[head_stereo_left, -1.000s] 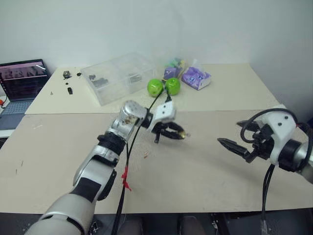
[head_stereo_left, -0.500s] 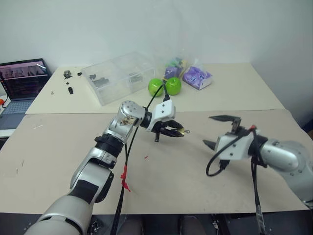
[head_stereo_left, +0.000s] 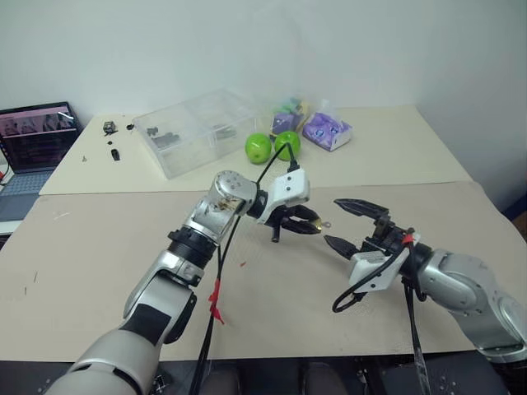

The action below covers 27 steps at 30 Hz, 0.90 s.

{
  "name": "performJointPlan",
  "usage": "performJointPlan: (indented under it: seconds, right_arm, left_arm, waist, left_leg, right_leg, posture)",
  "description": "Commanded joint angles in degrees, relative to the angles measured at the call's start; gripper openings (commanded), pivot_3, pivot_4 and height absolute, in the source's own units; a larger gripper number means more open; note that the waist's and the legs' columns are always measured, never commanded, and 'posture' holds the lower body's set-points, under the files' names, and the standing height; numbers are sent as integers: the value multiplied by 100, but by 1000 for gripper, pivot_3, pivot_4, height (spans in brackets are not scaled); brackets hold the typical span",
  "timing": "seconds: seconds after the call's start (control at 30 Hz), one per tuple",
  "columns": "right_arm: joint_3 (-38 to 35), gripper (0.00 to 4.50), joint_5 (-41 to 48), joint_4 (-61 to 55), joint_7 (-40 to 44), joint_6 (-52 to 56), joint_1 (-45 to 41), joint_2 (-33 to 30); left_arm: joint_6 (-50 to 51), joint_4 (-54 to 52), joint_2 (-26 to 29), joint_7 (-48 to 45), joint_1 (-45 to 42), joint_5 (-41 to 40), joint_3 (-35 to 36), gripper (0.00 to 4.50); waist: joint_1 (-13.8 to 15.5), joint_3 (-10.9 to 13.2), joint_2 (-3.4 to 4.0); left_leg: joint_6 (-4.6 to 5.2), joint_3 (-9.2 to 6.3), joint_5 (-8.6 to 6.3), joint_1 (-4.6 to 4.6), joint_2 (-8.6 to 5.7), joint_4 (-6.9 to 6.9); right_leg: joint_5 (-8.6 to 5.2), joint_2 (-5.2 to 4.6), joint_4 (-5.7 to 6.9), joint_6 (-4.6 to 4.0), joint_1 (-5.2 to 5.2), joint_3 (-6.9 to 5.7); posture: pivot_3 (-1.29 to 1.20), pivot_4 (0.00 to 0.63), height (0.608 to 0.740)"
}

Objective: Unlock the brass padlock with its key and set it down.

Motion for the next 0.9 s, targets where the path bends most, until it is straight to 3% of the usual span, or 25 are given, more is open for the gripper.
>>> performJointPlan:
  seconds: [0.03,0.07,0.17,0.47,0.77,0.87,0.9]
  right_arm:
    - [-238,3976,-73,12,-115,-255,75,76]
    - [-239,3872,-85,30,-117,-285,89,88]
    - [-220,2783,-106,123,-91,-366,180,113]
    - [-265,2783,15,-28,23,-446,200,176]
    - [-212,2783,309,-305,336,-284,-314,368]
    - [-192,2038,367,-344,445,-289,-397,410]
    - [-184,1599,379,-359,476,-283,-392,421]
  left_arm:
    - [-20,-166,-4,160,-14,66,-58,813]
    - [33,-191,-16,160,-16,39,-54,813]
    - [325,-373,8,65,-70,-122,9,813]
    - [3050,-1063,544,-467,-611,-1353,635,813]
    - [3568,-1552,898,-381,-347,-1635,417,813]
    - [3645,-1667,893,-335,-316,-1717,385,813]
    - [3648,-1670,883,-323,-327,-1729,378,813]
  waist:
    - [11,0,0]
    - [26,0,0]
    - [34,0,1]
    - [-57,-7,8]
    - [-138,-7,8]
    - [-120,-9,11]
    - [-112,-9,11]
  left_leg:
    - [0,0,0,-2,-1,0]
    - [0,0,0,-5,-2,0]
    - [0,0,0,-6,-1,0]
    - [41,-6,10,44,20,-50]
    - [41,-6,10,65,26,-56]
    - [40,-6,10,62,27,-56]
    - [40,-6,10,60,27,-56]
  right_leg:
    - [0,-1,-2,-1,-1,0]
    - [0,-2,-1,-1,-3,0]
    - [0,-2,-2,-1,-3,-2]
    - [-6,28,-3,-4,20,-2]
    - [-5,31,-1,-7,30,3]
    - [-3,33,0,-9,30,3]
    - [-3,33,-1,-10,29,3]
  posture:
    - [0,150,740]
    - [0,150,740]
    - [0,150,740]
    - [0,150,740]
    - [0,150,740]
    - [0,150,740]
    - [0,150,740]
